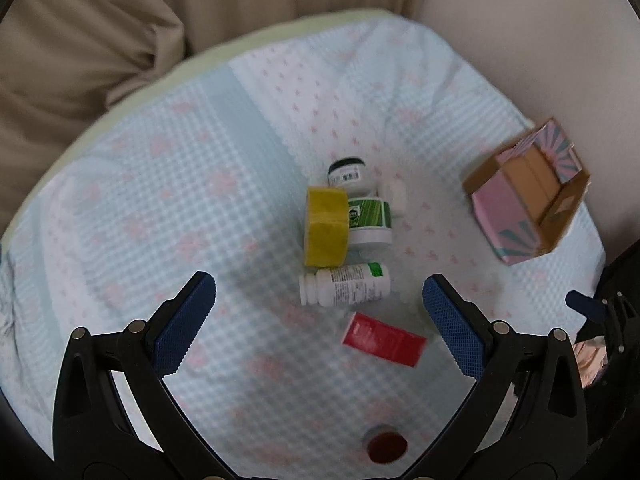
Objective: Organize rigid objects
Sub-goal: 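Grasp the yellow tape roll with the left tool while the right tool grasps the pale green tape roll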
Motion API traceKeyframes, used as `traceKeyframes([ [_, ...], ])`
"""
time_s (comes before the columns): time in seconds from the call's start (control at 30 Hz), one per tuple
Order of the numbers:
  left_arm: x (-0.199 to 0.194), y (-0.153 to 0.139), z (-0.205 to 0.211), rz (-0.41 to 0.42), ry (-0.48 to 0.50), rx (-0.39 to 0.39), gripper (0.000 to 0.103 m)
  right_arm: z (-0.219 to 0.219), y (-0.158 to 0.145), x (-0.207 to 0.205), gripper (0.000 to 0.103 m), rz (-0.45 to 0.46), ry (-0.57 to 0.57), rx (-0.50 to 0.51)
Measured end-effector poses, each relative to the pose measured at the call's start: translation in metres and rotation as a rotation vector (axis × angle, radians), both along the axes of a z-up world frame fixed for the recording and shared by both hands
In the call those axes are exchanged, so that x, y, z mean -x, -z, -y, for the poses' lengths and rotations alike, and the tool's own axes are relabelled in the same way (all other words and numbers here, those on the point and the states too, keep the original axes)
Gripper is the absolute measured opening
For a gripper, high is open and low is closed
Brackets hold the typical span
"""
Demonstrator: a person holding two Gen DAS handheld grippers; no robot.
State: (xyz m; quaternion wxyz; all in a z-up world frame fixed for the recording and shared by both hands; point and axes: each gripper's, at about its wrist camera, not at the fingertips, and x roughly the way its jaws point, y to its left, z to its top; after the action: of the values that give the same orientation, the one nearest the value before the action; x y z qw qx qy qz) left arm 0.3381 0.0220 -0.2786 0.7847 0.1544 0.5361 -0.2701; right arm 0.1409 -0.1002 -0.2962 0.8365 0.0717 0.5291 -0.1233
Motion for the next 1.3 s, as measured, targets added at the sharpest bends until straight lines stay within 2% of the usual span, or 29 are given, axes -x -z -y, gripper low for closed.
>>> traceKeyframes([
  [0.1, -0.018, 0.031, 0.016, -0.044, 0.02, -0.022, 0.102, 0.001, 0.027, -0.014, 0.103, -0.038, 0.002, 0.012],
  [0.2, -0.035, 0.06, 0.033, -0.071, 0.045, -0.047, 0.101, 0.005, 0.054, -0.026, 0.097, -0.086, 0.015, -0.001],
  [0.3, -0.047, 0.083, 0.045, -0.091, 0.066, -0.071, 0.1, 0.008, 0.079, -0.039, 0.097, -0.124, 0.018, -0.002],
  [0.4, -0.056, 0.103, 0.053, -0.107, 0.082, -0.096, 0.099, 0.01, 0.103, -0.052, 0.091, -0.166, 0.001, -0.004],
  [0.47, -0.059, 0.111, 0.054, -0.115, 0.088, -0.111, 0.088, 0.01, 0.117, -0.059, 0.085, -0.196, -0.002, -0.016],
  [0.53, -0.063, 0.12, 0.054, -0.129, 0.09, -0.124, 0.085, 0.01, 0.128, -0.064, 0.083, -0.221, -0.002, -0.038],
  [0.73, -0.068, 0.133, 0.051, -0.167, 0.087, -0.128, 0.073, 0.005, 0.152, -0.076, 0.075, -0.269, -0.011, -0.058],
  [0.8, -0.069, 0.136, 0.051, -0.187, 0.088, -0.115, 0.065, 0.003, 0.159, -0.078, 0.074, -0.28, -0.019, -0.058],
  [0.83, -0.07, 0.138, 0.05, -0.202, 0.09, -0.104, 0.058, 0.001, 0.163, -0.079, 0.072, -0.285, -0.023, -0.059],
  [0.87, -0.07, 0.139, 0.051, -0.214, 0.093, -0.097, 0.051, -0.002, 0.17, -0.082, 0.069, -0.288, -0.027, -0.062],
  [0.97, -0.069, 0.145, 0.054, -0.244, 0.106, -0.08, 0.038, -0.007, 0.183, -0.085, 0.059, -0.312, -0.043, -0.067],
  [1.13, -0.068, 0.142, 0.053, -0.237, 0.101, -0.063, 0.038, -0.009, 0.198, -0.092, 0.041, -0.342, -0.039, -0.019],
  [1.3, -0.072, 0.136, 0.045, -0.235, 0.066, -0.03, 0.038, -0.009, 0.202, -0.093, 0.041, -0.329, -0.028, -0.035],
])
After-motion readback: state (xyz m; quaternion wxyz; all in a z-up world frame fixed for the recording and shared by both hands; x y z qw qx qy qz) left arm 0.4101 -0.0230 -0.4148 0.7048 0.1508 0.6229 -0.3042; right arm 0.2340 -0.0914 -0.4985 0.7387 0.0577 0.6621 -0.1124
